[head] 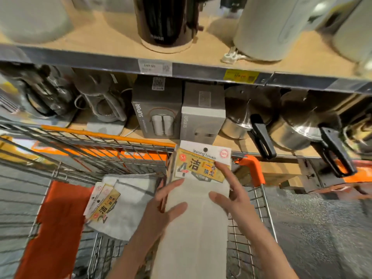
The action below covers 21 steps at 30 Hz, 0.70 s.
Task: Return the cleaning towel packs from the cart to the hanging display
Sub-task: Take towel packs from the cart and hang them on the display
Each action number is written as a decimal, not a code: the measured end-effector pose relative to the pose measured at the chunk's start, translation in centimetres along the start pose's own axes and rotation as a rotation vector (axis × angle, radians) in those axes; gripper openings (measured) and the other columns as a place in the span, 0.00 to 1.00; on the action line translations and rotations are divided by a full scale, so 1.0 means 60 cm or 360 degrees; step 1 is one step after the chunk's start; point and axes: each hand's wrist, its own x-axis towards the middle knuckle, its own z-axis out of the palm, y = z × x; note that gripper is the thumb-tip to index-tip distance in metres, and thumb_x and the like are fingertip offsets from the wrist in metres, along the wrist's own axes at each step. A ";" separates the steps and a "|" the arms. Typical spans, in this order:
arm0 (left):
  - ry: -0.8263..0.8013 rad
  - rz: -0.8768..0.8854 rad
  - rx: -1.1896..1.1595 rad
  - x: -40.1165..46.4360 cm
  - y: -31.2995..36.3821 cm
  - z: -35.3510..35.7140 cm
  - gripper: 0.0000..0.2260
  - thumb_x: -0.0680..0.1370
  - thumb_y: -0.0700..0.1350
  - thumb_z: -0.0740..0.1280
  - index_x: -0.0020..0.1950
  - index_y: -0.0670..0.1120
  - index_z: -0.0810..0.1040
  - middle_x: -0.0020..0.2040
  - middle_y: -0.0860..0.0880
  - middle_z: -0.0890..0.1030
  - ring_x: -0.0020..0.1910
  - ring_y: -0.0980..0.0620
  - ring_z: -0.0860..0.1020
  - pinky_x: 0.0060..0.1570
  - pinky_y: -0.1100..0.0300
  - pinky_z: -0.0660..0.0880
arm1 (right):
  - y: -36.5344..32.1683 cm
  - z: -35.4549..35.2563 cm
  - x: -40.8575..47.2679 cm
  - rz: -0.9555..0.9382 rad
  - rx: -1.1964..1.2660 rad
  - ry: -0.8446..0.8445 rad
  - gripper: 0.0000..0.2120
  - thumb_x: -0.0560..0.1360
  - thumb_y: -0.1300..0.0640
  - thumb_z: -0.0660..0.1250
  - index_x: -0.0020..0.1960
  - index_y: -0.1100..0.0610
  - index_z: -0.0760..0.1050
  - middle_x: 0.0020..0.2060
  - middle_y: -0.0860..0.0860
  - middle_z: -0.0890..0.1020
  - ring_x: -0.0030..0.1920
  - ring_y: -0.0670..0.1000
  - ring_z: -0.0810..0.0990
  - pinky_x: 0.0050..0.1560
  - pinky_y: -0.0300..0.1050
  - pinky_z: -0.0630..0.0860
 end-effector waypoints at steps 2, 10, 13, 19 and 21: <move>-0.0086 0.0032 -0.0153 -0.005 0.045 -0.006 0.23 0.66 0.44 0.74 0.54 0.68 0.79 0.57 0.62 0.81 0.55 0.64 0.79 0.48 0.71 0.75 | -0.045 -0.009 -0.003 -0.0041 0.0049 -0.0055 0.33 0.68 0.60 0.71 0.67 0.36 0.67 0.65 0.37 0.72 0.62 0.46 0.77 0.50 0.46 0.79; -0.0162 0.0291 -0.0212 -0.040 0.224 -0.016 0.27 0.62 0.57 0.76 0.61 0.63 0.77 0.67 0.54 0.72 0.68 0.55 0.71 0.64 0.56 0.72 | -0.232 -0.017 -0.029 -0.0232 0.0058 -0.0106 0.36 0.67 0.55 0.72 0.68 0.33 0.62 0.65 0.36 0.71 0.59 0.49 0.79 0.51 0.55 0.80; -0.0087 0.0438 -0.0164 -0.057 0.285 -0.012 0.24 0.62 0.58 0.74 0.58 0.66 0.78 0.67 0.55 0.71 0.63 0.63 0.73 0.55 0.65 0.75 | -0.286 -0.004 -0.048 -0.0356 0.0108 -0.0070 0.33 0.69 0.54 0.68 0.68 0.32 0.62 0.68 0.39 0.68 0.62 0.51 0.77 0.55 0.56 0.78; -0.0189 0.0457 -0.0388 -0.095 0.347 -0.005 0.23 0.65 0.55 0.74 0.60 0.62 0.77 0.64 0.58 0.75 0.59 0.55 0.78 0.49 0.59 0.78 | -0.367 0.019 -0.093 -0.0364 0.0192 -0.0053 0.33 0.69 0.56 0.67 0.66 0.30 0.62 0.67 0.46 0.71 0.61 0.57 0.77 0.57 0.64 0.76; -0.0244 0.0488 -0.0382 -0.102 0.362 -0.004 0.23 0.66 0.55 0.73 0.61 0.61 0.77 0.64 0.57 0.75 0.59 0.53 0.78 0.50 0.56 0.79 | -0.385 0.018 -0.109 -0.0408 0.0157 -0.0019 0.32 0.69 0.55 0.67 0.67 0.31 0.62 0.67 0.45 0.71 0.62 0.56 0.76 0.58 0.63 0.75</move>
